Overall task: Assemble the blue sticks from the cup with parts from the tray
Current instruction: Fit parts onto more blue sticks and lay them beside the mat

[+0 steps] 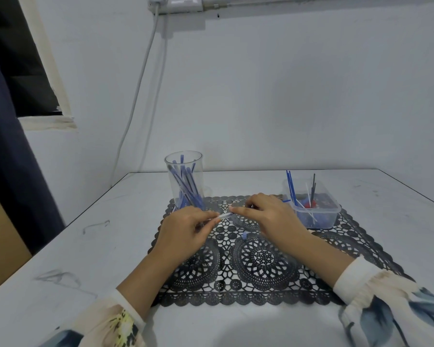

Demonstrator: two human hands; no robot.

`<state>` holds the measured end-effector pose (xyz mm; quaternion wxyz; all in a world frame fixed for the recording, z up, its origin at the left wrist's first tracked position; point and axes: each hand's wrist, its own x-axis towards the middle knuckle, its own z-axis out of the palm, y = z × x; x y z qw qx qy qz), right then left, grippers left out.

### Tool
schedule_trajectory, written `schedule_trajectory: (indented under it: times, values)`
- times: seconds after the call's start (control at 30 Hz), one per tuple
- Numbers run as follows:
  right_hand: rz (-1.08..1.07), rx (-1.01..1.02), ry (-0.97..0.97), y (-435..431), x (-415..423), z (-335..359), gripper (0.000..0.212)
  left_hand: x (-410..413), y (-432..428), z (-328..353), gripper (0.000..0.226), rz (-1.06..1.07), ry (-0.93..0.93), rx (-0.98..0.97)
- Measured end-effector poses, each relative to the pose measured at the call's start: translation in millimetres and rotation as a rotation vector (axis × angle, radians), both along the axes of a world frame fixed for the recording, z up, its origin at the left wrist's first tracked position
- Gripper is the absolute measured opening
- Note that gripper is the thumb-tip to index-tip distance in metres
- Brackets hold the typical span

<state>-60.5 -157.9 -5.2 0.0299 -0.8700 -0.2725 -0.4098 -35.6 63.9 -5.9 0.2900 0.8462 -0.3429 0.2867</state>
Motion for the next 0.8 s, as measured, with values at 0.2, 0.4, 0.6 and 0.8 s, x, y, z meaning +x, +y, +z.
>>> schedule_trajectory:
  times: [0.2,0.4,0.6,0.8]
  values:
    - [-0.138,0.168,-0.016,5.9,-6.8,0.9,0.013,0.0,-0.1,0.2,0.034,-0.004,-0.020,-0.006]
    - [-0.360,0.221,-0.034,2.3,-6.7,2.8,0.032,0.1,-0.3,1.1,0.028,0.003,-0.036,-0.001]
    - [-0.324,0.247,-0.048,4.5,-7.0,4.0,0.031,-0.8,-0.4,1.3,0.031,-0.004,-0.052,0.000]
    - [-0.316,0.245,-0.073,5.2,-7.7,4.3,0.030,-0.7,-0.4,0.5,0.035,-0.005,-0.061,-0.001]
